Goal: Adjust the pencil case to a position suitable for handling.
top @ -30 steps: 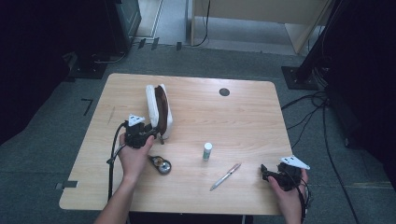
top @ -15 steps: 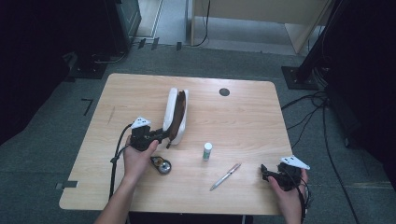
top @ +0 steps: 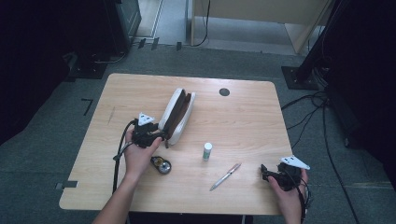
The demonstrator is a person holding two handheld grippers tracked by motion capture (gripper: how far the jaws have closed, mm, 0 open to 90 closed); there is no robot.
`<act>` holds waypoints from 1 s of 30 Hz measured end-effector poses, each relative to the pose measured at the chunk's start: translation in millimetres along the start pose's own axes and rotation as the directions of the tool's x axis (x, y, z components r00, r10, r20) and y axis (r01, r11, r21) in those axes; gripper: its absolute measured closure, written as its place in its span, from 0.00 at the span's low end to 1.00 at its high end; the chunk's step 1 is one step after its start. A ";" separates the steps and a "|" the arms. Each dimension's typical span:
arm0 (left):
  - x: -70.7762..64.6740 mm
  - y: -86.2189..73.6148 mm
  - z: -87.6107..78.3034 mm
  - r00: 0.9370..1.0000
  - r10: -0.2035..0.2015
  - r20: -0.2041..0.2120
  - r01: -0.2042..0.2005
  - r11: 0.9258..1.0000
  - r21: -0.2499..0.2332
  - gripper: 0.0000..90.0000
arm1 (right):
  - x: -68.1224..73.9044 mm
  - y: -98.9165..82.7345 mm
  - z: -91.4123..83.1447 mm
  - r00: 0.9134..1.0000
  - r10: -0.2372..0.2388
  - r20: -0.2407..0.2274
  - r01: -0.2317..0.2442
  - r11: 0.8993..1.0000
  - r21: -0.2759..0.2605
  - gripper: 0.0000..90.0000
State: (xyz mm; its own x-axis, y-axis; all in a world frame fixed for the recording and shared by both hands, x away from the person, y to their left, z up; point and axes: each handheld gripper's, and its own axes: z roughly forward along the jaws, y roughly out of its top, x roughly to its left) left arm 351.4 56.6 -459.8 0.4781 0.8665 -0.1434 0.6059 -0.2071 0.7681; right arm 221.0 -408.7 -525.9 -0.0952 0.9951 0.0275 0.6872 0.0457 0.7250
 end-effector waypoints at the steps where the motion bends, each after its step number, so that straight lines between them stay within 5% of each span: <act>1: -0.8 1.5 1.4 1.000 -0.002 0.000 0.002 1.000 0.000 0.65 | 0.3 -0.1 0.0 1.000 0.001 0.002 -0.001 1.000 -0.001 0.08; 8: 0.0 5.3 7.2 0.999 -0.029 0.034 0.029 1.000 0.003 0.76 | 0.3 -0.1 0.0 1.000 0.001 0.002 -0.001 1.000 -0.001 0.08; 15: -0.4 3.8 7.1 0.998 -0.045 0.032 0.045 0.999 -0.010 0.67 | 0.4 -0.1 0.0 1.000 0.001 0.002 -0.001 1.000 -0.001 0.08; 22: -0.5 2.6 7.6 0.998 -0.059 0.029 0.060 0.998 -0.026 0.79 | 0.3 -0.1 0.0 1.000 0.001 0.002 -0.001 1.000 -0.001 0.08; 30: -5.0 4.4 14.4 0.992 -0.051 0.115 0.053 0.998 -0.018 0.85 | 0.3 -0.1 0.0 1.000 0.001 0.002 -0.001 1.000 -0.001 0.08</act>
State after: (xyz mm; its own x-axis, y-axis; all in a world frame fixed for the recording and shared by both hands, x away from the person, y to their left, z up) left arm 360.8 44.8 -464.7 0.5168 0.8177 -0.2535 0.6193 -0.1527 0.7702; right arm 220.9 -408.3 -526.0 -0.0926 0.9953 0.0268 0.6868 0.0444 0.7255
